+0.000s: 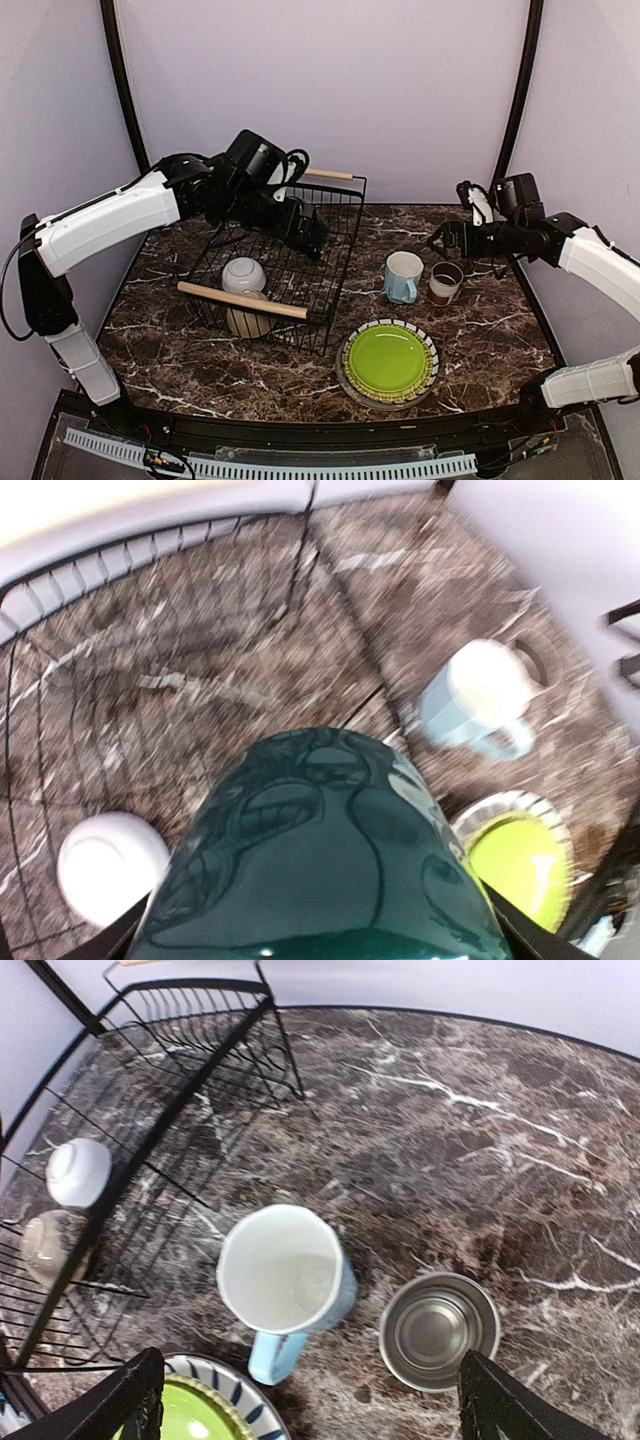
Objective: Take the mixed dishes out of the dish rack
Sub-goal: Grab the cup from the dish rack, then pass from the left arm to the right
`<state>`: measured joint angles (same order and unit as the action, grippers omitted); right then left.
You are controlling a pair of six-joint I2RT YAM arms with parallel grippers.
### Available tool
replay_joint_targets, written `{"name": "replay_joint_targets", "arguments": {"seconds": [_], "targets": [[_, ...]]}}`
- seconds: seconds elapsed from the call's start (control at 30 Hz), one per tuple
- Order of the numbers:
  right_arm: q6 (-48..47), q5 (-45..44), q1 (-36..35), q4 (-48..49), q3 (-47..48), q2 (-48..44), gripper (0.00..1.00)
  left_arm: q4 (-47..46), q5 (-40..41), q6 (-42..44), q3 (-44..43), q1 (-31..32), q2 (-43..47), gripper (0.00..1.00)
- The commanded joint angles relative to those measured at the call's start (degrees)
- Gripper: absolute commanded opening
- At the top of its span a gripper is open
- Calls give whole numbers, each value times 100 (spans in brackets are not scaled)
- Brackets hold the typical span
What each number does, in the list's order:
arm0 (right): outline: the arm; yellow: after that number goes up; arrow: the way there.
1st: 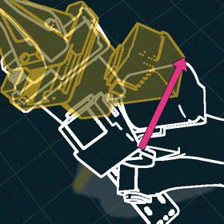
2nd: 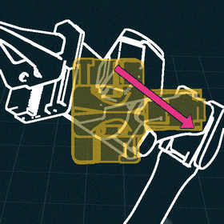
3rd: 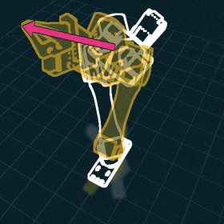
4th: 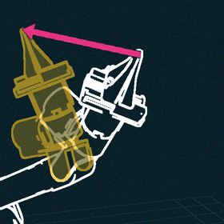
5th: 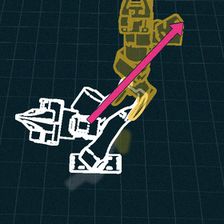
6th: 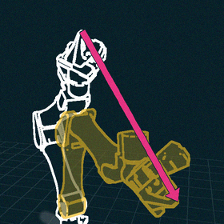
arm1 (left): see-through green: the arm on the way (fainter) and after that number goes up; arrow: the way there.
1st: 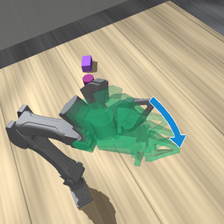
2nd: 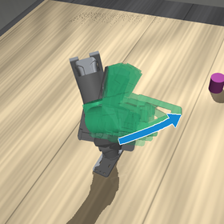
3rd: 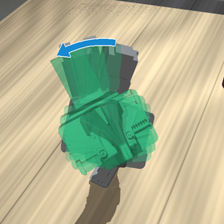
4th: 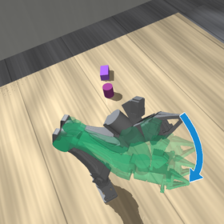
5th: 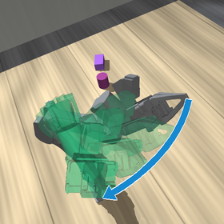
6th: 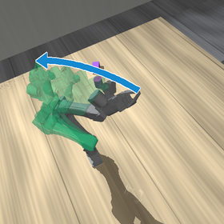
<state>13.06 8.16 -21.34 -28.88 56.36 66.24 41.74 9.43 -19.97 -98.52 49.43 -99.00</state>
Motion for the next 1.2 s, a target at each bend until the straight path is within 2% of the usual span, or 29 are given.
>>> {"name": "replay_joint_targets", "arguments": {"seconds": [0.0, 0.07, 0.2, 0.23, 0.3, 0.43, 0.57, 0.8, 0.9, 1.1, 1.17], "targets": [[339, 1474, -12, 1062, -123, -297, 99, -2291, -1575, -148, 972, -237, 1083, 39], [684, 2294, -23, 1765, -355, -403, 99, -3311, -2273, -503, 1527, -351, 1322, 38], [1728, 3485, -166, 3777, -941, -385, 99, -5082, -3392, -1314, 2218, -452, 1365, 38], [1985, 3674, -243, 4220, -1025, -296, 99, -5322, -3733, -1562, 2282, -452, 1321, 38], [2394, 3930, -451, 5006, -1077, -78, 98, -6367, -4183, -1999, 2528, -445, 1101, 37], [3086, 4178, -724, 5717, -967, 340, 95, -7387, -4557, -2432, 2862, -405, 838, 36], [3835, 4460, -856, 6547, -1021, 753, 85, -7845, -4503, -2453, 3122, -297, 712, 35], [5016, 4599, -1047, 8104, -1288, 1249, 55, -8483, -4573, -2421, 3272, -144, 447, 33], [5588, 4614, -1064, 8440, -1245, 1493, 52, -8318, -4481, -2093, 3310, -100, 422, 33], [6725, 4695, -1108, 9890, -1302, 1923, 51, -7996, -4392, -1492, 3304, -43, 408, 33], [6921, 4701, -1136, 10029, -1267, 2044, 46, -7832, -4324, -1279, 3278, 4, 433, 33]]}}
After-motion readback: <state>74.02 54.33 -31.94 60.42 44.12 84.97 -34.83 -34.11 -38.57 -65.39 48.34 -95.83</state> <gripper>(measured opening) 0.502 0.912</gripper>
